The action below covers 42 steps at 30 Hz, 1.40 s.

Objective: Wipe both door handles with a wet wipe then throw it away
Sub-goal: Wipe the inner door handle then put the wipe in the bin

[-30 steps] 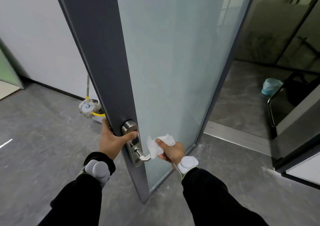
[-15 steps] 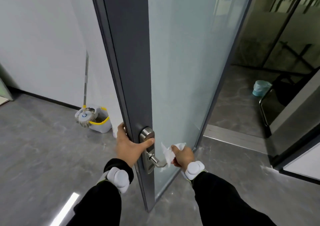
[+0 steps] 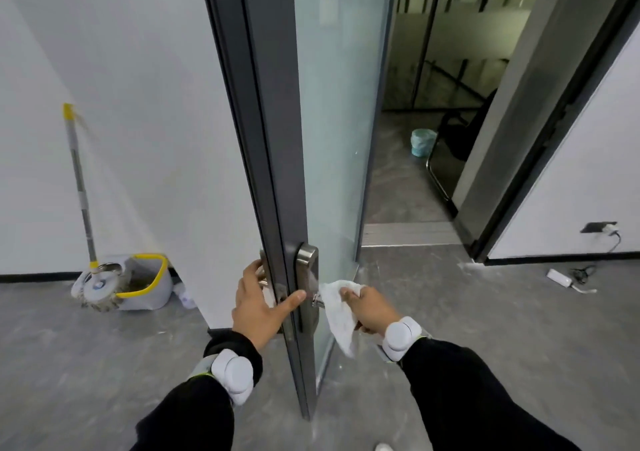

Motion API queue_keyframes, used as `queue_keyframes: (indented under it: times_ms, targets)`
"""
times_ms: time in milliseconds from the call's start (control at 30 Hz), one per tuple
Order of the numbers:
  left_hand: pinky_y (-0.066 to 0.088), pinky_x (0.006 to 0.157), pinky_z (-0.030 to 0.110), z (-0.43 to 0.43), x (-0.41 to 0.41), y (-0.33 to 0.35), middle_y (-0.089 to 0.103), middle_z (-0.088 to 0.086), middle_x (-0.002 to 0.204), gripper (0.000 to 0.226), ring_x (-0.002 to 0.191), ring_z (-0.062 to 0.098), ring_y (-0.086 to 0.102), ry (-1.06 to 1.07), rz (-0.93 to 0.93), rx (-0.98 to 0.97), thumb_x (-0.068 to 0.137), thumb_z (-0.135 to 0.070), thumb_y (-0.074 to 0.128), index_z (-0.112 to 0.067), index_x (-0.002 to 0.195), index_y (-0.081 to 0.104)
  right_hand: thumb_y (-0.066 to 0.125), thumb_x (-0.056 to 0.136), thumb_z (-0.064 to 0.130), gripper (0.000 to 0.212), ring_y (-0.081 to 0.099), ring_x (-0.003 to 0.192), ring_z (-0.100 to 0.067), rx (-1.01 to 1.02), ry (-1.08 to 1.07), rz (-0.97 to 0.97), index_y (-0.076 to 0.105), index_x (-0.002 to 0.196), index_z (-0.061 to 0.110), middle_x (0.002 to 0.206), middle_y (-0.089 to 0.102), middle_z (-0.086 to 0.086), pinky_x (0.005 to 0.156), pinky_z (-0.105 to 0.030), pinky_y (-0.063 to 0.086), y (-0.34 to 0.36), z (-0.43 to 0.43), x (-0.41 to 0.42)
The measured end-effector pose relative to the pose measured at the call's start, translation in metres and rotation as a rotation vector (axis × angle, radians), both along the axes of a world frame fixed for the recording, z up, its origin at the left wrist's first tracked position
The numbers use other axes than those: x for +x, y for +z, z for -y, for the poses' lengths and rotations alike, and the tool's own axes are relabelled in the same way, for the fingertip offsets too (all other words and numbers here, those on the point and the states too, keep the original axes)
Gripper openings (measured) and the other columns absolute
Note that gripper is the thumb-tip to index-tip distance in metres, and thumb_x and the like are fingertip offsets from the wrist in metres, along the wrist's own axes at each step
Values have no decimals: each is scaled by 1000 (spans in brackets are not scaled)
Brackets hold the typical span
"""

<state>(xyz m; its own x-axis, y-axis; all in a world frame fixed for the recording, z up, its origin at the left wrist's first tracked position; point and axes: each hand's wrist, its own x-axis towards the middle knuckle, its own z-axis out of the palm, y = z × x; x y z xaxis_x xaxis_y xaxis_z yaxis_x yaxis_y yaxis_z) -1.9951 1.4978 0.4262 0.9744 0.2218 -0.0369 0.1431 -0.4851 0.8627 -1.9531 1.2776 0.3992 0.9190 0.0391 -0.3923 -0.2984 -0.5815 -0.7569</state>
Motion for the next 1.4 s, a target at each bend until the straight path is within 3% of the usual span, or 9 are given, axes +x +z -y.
queue_keyframes:
  times_ms: [233,300,433,567,700,800,900,1133,1400]
  targets:
    - [58,85,39,-25,-46,-10,72,9,106,87,92,22,71,-81,-441,-322,61,-87,58,-15,109,63,49,96,32,27,61,53,-16,134,289,-250,61,87,10,66,67,-5,55,-25,50,39,-64,-59]
    - [60,78,35,-29,-55,2,75,17,96,66,84,26,74,-96,-546,-545,84,-69,55,-7,100,69,52,97,28,24,62,54,-15,209,354,-262,64,86,10,66,66,-6,53,-23,51,49,-85,-65]
    - [54,95,46,-50,-54,12,68,36,99,46,90,40,69,-159,-488,-650,102,-31,49,11,104,68,60,94,23,23,62,57,-15,295,411,-207,68,75,13,67,69,-5,57,-25,51,68,-112,-65]
    - [52,84,37,-71,-39,12,72,19,88,37,85,30,68,-76,-377,-648,99,-26,54,7,109,68,69,89,31,26,67,70,-17,372,438,-235,72,97,6,92,74,-13,68,-27,54,85,-104,-56]
    - [45,66,30,-100,-18,12,67,9,68,23,72,28,62,48,-288,-607,94,-26,65,-6,85,70,69,89,24,21,61,58,-16,374,102,-63,73,89,4,75,70,-13,58,-24,51,85,-73,-37]
    - [52,78,36,-121,3,9,72,8,80,10,81,29,67,121,-237,-600,88,-19,71,-9,87,72,70,86,15,19,52,55,-20,298,-330,170,66,67,11,62,59,-8,56,-25,43,67,-48,-15]
    - [52,92,41,-135,23,8,72,8,99,10,93,26,68,122,-225,-589,87,-11,69,-13,97,67,74,78,24,10,62,75,-21,111,-508,232,66,77,17,78,68,-1,71,-32,48,38,-38,7]
    - [54,89,40,-153,76,5,73,4,100,24,95,25,69,85,-263,-453,83,-23,75,-15,104,67,66,73,34,67,47,115,-40,56,-694,168,43,128,3,130,44,-25,98,-42,38,13,-82,38]
    - [55,91,48,-140,134,2,72,8,96,18,90,30,68,6,-313,-264,84,-24,70,-11,95,67,60,86,19,53,50,110,-45,-147,-642,277,40,134,7,134,36,-25,96,-48,40,10,-92,41]
